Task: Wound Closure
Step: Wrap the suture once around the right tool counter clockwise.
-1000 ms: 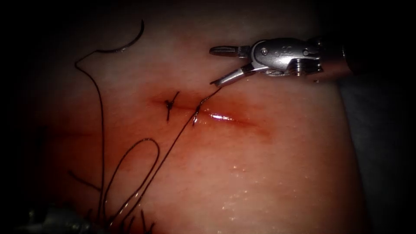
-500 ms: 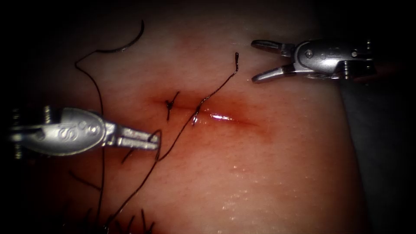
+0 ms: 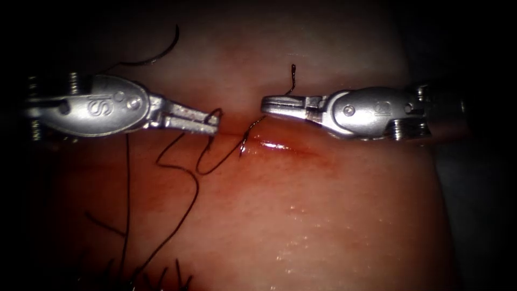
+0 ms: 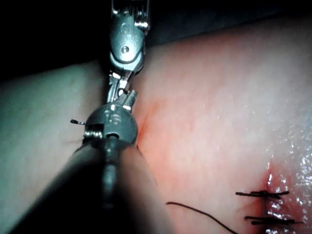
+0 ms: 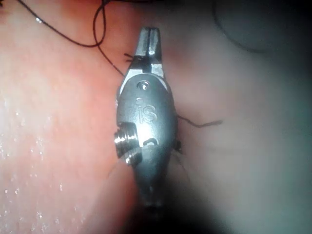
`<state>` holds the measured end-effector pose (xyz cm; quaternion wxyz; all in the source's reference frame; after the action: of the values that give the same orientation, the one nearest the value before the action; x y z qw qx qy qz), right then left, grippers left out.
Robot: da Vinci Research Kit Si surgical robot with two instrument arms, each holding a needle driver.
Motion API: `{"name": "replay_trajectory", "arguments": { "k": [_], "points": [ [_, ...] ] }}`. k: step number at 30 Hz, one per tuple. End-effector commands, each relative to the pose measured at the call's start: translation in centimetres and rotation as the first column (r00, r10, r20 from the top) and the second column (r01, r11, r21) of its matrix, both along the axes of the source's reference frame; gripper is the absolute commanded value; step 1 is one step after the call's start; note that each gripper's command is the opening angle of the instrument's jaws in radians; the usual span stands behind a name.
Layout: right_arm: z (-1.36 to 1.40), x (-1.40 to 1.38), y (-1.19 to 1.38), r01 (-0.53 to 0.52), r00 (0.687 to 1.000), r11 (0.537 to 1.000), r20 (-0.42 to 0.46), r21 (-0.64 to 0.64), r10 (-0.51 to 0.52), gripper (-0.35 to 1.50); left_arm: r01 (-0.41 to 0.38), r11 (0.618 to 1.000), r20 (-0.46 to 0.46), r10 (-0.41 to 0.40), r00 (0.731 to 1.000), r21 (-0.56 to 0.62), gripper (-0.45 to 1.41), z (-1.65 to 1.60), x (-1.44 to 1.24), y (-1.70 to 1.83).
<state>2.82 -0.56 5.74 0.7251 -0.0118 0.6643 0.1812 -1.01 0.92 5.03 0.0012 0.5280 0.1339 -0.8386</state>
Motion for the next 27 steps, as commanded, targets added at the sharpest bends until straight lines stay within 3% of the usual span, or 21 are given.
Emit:
{"name": "replay_trajectory", "arguments": {
  "k": [1, 10, 18, 27],
  "points": [
    [0.26, 0.36, -0.04, 0.005, 1.0, 1.0, -0.015, -0.004, -0.005, -0.35, -0.005, 1.0, 0.003, 0.005, 1.0, -0.014, -0.45, 0.04, -0.07, 0.05],
    [0.58, 0.74, -0.02, 0.043, 0.997, 0.999, -0.059, -0.006, -0.044, -0.35, -0.008, 1.0, 0.014, 0.008, 1.0, -0.009, -0.45, 0.03, -0.06, 0.2],
    [0.57, 0.86, -0.04, 0.081, 0.983, 0.997, -0.162, -0.013, -0.082, -0.35, -0.007, 1.0, 0.015, 0.007, 1.0, 0.002, -0.45, 0.12, -0.04, 0.33],
    [0.42, 0.82, -0.12, 0.099, 0.956, 0.995, -0.278, -0.009, -0.097, -0.35, -0.013, 1.0, -0.017, 0.013, 1.0, 0.006, -0.45, 0.62, 0.06, 0.56]
  ]
}}
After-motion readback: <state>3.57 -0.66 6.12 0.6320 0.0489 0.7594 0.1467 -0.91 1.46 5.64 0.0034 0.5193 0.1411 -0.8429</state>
